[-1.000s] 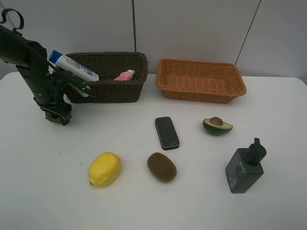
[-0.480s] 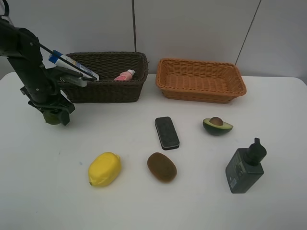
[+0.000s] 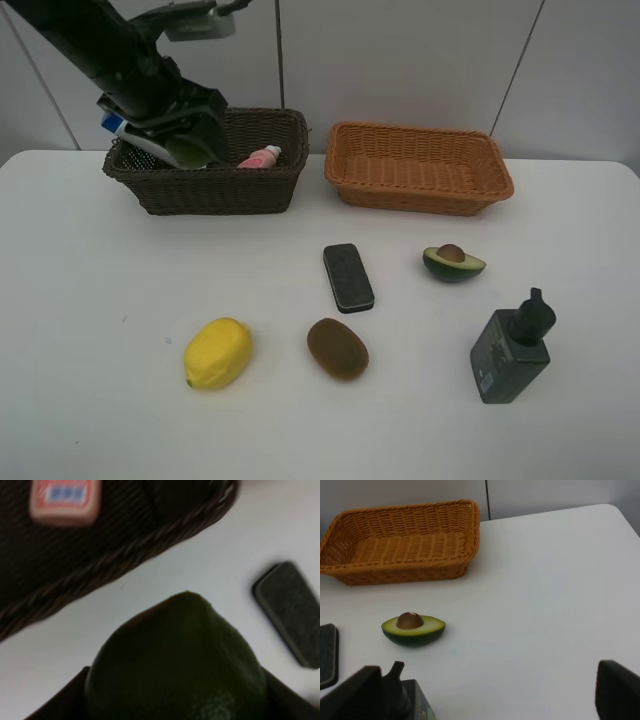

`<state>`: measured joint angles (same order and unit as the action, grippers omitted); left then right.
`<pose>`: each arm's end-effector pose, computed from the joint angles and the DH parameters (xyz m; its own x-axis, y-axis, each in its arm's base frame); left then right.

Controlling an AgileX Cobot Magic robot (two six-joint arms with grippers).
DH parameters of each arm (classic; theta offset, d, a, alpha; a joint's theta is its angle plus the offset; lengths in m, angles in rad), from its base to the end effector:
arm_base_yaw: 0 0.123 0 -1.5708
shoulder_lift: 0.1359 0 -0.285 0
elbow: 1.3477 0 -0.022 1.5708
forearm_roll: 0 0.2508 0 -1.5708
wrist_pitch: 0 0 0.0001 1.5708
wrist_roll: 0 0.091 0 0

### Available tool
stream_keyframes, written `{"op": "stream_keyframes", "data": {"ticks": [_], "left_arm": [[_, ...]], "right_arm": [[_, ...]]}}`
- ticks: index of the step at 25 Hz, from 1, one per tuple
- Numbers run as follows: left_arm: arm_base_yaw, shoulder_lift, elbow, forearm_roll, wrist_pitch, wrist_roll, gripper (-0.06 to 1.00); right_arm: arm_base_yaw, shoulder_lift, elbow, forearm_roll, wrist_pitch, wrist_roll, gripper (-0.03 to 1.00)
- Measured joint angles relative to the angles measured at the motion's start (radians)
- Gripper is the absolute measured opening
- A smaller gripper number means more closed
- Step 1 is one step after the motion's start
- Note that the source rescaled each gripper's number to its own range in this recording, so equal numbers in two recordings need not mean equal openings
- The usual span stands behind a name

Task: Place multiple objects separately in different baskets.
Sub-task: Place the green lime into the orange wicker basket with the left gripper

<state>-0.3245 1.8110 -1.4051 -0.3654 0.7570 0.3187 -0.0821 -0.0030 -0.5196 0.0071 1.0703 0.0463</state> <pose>0.3665 -0.1469 0.2542 -0.7971 0.3166 -0.5142 0.4648 0.8653 -0.1877 -0.0079 0.0012 0.2819 -0.4385 0.0859 -0.8946 0.0984 0.9940 0.0473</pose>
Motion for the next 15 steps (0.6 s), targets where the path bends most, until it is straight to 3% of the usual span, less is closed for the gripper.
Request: {"op": "stream_keyframes", "data": {"ticks": [7, 15], "left_arm": [[-0.181, 0.269, -0.446, -0.012, -0.054, -0.09, 0.55], [-0.253, 0.726, -0.953, 0.009, -0.094, -0.095, 0.55]], "right_arm": [[0.0, 0.0, 0.0, 0.0, 0.0, 0.0, 1.0], [0.0, 0.0, 0.0, 0.0, 0.0, 0.0, 1.0]]}}
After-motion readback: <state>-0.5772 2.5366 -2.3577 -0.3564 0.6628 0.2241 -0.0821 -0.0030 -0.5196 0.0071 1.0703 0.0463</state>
